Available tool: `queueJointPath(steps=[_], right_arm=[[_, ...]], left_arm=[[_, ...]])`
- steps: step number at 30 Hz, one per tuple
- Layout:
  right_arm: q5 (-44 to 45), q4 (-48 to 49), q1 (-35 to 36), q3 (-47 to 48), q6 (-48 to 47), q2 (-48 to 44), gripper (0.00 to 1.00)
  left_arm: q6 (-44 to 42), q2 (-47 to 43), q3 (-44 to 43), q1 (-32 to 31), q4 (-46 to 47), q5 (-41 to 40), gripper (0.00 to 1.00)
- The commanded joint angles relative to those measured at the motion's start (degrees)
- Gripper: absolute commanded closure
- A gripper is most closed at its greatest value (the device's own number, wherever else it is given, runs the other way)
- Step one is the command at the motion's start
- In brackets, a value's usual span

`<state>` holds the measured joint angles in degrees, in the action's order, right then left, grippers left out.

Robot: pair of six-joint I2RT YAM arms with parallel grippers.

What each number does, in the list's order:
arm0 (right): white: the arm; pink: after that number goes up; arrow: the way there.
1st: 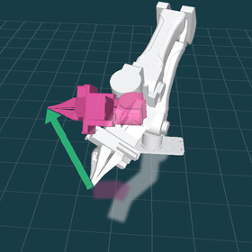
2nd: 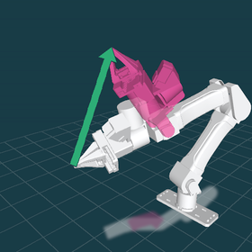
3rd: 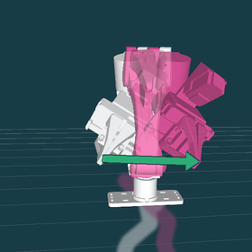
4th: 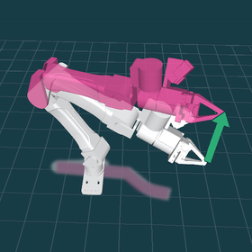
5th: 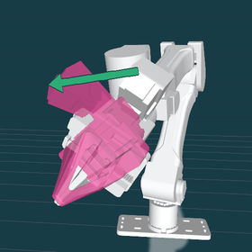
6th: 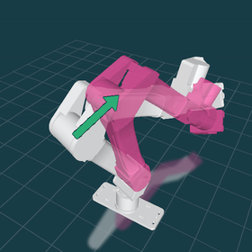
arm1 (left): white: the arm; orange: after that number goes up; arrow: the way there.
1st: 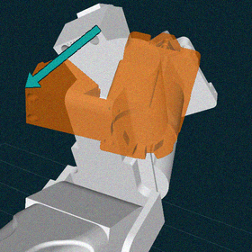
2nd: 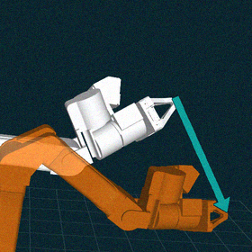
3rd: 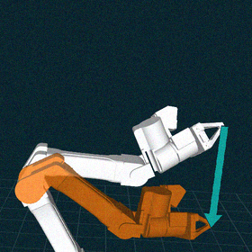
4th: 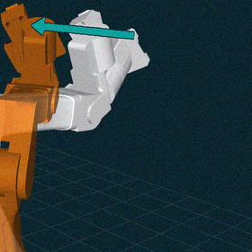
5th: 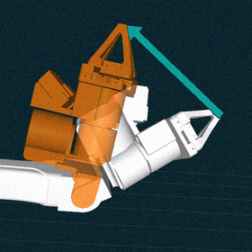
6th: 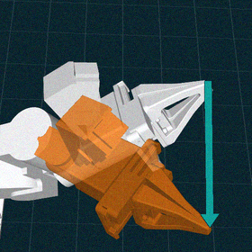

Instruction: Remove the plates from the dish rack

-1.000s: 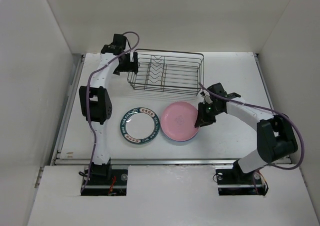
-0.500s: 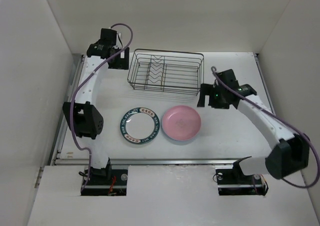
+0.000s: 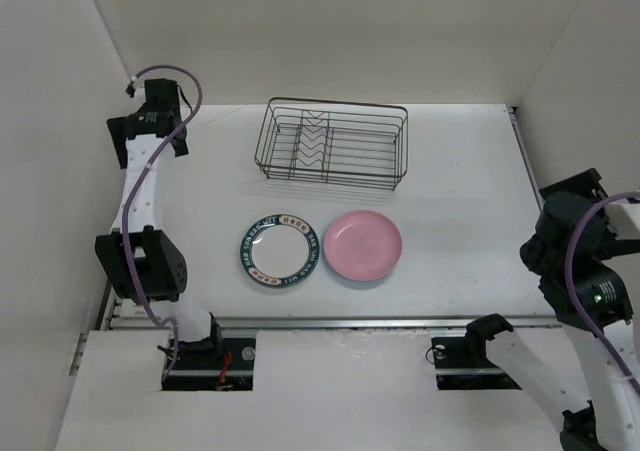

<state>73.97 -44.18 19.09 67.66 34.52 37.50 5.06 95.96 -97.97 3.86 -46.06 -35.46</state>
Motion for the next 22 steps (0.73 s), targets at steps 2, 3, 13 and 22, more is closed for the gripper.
queueJointPath(steps=[2, 3, 13, 22], right_arm=[[0.5, 6.3, 0.0, -2.9, -10.9, 0.0, 0.00], [-0.9, 6.3, 0.0, -3.8, -11.0, 0.0, 0.00], [-4.5, 7.4, 0.0, -3.2, -11.0, 3.7, 0.00], [-9.0, 7.4, 0.0, -2.6, -9.9, 5.4, 0.00]], left_arm=[[1.5, -7.9, 5.2, 1.1, 4.5, -0.4, 0.01], [1.5, -7.9, 5.9, 1.1, 4.5, 0.3, 0.01], [2.1, -9.7, 6.9, 1.1, 4.5, 3.9, 0.01], [1.5, -10.7, 8.0, 1.1, 5.0, 5.1, 0.01]])
